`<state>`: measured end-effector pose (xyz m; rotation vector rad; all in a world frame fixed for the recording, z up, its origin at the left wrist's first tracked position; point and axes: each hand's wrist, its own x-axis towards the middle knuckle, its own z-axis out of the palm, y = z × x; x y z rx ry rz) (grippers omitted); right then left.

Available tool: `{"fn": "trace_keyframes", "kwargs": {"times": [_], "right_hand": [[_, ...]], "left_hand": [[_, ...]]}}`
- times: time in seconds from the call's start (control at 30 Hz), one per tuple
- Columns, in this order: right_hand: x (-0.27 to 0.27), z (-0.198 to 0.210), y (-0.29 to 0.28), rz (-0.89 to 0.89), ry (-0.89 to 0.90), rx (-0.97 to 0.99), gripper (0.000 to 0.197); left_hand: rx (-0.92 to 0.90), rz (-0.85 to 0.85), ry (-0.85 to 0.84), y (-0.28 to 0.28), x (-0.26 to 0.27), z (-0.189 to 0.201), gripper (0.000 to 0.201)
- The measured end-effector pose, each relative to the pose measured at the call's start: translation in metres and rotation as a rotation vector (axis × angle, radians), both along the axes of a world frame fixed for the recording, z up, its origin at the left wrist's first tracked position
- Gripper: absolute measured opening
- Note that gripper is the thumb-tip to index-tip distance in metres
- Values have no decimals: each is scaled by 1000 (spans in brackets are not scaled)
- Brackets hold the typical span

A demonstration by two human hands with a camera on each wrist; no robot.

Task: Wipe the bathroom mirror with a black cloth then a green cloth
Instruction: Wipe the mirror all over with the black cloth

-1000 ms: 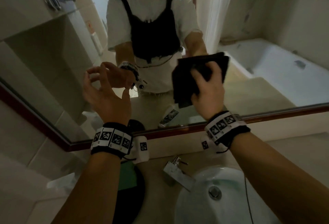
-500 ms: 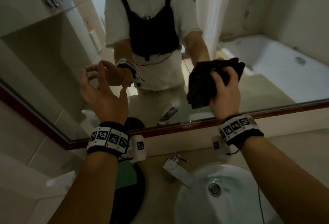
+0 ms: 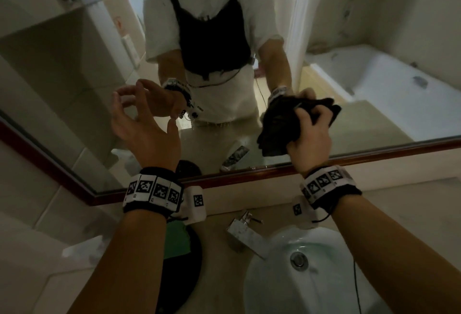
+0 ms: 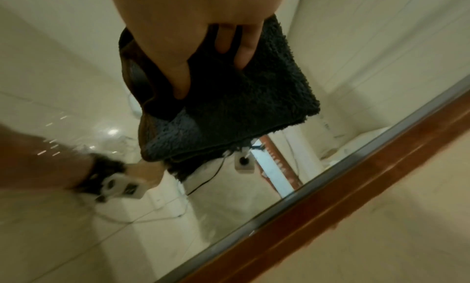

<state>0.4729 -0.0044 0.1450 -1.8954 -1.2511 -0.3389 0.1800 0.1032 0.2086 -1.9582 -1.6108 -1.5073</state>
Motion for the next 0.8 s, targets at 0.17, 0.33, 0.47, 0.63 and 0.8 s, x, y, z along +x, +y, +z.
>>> {"fn": "trace_keyframes", "kwargs": {"times": [0.17, 0.33, 0.47, 0.63, 0.8], "right_hand": [[-69, -9, 25, 170, -89, -28, 60], [-68, -18, 26, 188, -88, -20, 59], [-31, -29, 12, 74, -1, -37, 54], [33, -48, -17, -96, 160, -51, 54], [54, -60, -25, -156, 205, -96, 54]], "left_hand": [[2, 8, 22, 1, -2, 0, 90], [-26, -10, 15, -3, -5, -3, 93], [-108, -14, -35, -9, 1, -16, 95], [-64, -16, 5, -9, 5, -28, 97], [-83, -12, -17, -7, 9, -30, 100]]}}
